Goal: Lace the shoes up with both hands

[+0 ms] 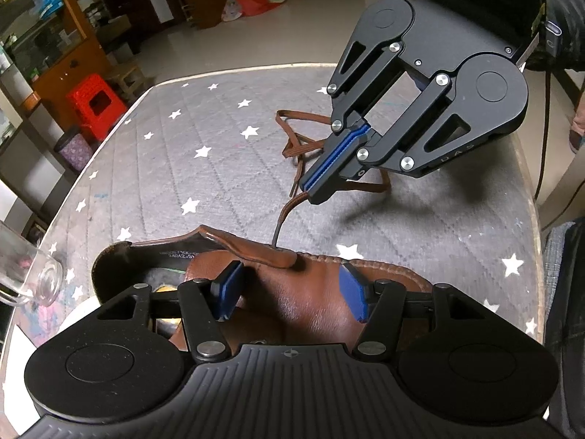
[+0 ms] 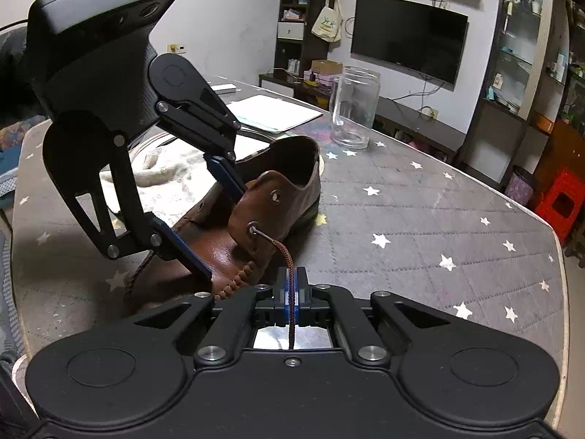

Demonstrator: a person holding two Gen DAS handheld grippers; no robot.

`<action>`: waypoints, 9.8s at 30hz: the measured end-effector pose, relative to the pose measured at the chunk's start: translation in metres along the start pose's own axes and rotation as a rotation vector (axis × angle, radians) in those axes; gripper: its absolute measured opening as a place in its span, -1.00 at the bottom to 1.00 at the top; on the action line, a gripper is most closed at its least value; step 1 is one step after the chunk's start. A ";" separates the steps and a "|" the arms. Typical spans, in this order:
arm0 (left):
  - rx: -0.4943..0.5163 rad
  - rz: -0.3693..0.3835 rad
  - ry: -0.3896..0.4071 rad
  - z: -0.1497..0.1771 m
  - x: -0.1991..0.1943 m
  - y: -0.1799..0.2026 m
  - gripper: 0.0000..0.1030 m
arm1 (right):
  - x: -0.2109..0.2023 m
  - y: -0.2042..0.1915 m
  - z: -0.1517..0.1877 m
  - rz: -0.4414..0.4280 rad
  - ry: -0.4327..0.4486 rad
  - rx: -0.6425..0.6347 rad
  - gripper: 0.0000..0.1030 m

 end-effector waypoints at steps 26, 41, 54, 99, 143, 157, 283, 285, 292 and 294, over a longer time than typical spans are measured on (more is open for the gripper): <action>0.123 -0.011 0.007 0.002 0.006 -0.008 -0.80 | 0.015 -0.012 -0.011 -0.036 -0.033 -0.080 -0.95; 0.074 -0.185 0.062 0.005 0.001 0.012 -0.95 | 0.003 -0.020 -0.015 -0.021 0.005 -0.084 -0.90; 0.099 -0.479 0.070 0.010 -0.015 0.042 -0.95 | 0.012 -0.061 -0.004 -0.067 0.000 -0.078 -0.83; 0.030 -0.605 0.146 0.006 -0.135 0.069 -0.95 | -0.001 -0.085 -0.070 -0.009 0.216 -0.219 -0.89; -0.463 -0.463 0.113 0.011 -0.059 -0.016 -0.41 | -0.024 -0.054 -0.054 0.200 0.261 -0.344 -0.98; -0.513 -0.434 0.185 0.043 -0.079 -0.017 -0.43 | 0.025 -0.086 -0.033 0.156 0.118 -0.539 -0.97; -0.462 -0.390 0.182 0.058 -0.077 -0.003 -0.49 | 0.074 -0.132 0.020 0.238 0.029 -1.119 -0.97; -0.445 -0.386 0.172 0.060 -0.080 0.001 -0.49 | 0.072 -0.130 0.017 0.227 0.032 -1.079 -0.97; -0.368 -0.358 0.138 0.060 -0.067 0.013 -0.49 | 0.058 -0.123 0.013 0.185 0.058 -0.967 -0.97; -0.347 -0.350 0.132 0.057 -0.063 0.016 -0.49 | 0.055 -0.123 0.014 0.182 0.064 -0.959 -0.97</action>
Point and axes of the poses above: each gripper's, at about its wrist camera, not at the fingertips, and x roughly the way its jaws point, y to its right, z to its underside, the point moved 3 cm from there along x, roughly the way its jaws point, and after that the axes turned 8 degrees about y, right-handed, at the moved point
